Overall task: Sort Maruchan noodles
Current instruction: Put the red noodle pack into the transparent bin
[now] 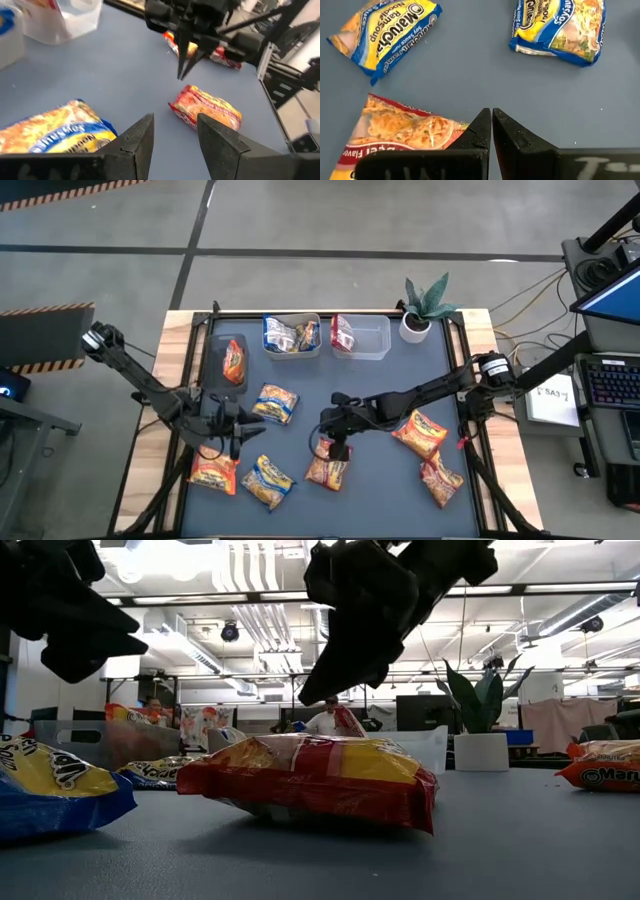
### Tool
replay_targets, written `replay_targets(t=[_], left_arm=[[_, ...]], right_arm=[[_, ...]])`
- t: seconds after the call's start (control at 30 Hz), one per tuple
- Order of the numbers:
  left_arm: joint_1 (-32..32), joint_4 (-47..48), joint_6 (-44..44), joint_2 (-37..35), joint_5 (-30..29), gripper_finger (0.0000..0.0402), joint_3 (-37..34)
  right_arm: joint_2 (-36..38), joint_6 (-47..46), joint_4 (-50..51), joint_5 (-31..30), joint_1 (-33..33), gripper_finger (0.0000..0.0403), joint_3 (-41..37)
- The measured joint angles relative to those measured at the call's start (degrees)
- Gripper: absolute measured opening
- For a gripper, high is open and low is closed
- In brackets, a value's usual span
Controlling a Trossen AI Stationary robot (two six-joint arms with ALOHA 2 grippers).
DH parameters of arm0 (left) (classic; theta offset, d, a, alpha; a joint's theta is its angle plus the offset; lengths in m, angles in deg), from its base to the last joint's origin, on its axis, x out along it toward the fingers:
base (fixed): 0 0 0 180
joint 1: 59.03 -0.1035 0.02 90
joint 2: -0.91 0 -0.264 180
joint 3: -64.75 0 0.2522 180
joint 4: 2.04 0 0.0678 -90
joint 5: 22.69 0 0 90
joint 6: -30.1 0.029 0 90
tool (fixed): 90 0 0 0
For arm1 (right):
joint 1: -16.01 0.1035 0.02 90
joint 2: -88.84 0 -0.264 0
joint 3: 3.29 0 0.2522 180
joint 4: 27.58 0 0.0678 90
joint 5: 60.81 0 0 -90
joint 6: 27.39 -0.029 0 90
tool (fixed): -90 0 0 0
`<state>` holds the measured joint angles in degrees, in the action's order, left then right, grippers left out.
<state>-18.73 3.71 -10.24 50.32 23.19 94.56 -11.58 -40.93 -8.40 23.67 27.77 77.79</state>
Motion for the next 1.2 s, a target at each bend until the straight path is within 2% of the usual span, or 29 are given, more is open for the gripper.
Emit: replay_targets(t=[0.27, 0.57, 0.63, 0.83, 1.0, 1.2], left_arm=[[0.0, -0.07, -3.72, 2.39, 3.1, 0.0132, 0.04], [0.0, -1.48, -6.87, 5.11, 3.27, 0.0132, 0.07], [-0.02, -2.8, -6.93, 6.08, 4.46, 0.0132, 0.07], [0.0, -5.0, -6.96, 8.6, 5.87, 0.0132, 0.09], [0.0, -6.88, -6.81, 10.04, 5.75, 0.0132, 0.09], [0.0, -8.64, -6.71, 10.22, 5.61, 0.0132, 0.09]], right_arm=[[0.0, 0.32, -5.38, -0.02, -0.01, 0.0009, -2.06], [-0.11, 0.68, -5.95, 0.25, -0.01, 0.0009, -2.85], [-0.11, 0.68, -5.73, 2.89, -0.03, 0.0009, -3.18], [-0.11, 0.39, -5.72, 16.05, -0.01, 0.0009, -5.16], [-0.32, -1.97, -5.84, 17.41, -0.05, 0.0009, -6.42], [-3.83, -3.17, -7.71, 18.27, -0.01, 0.0009, -6.47]])
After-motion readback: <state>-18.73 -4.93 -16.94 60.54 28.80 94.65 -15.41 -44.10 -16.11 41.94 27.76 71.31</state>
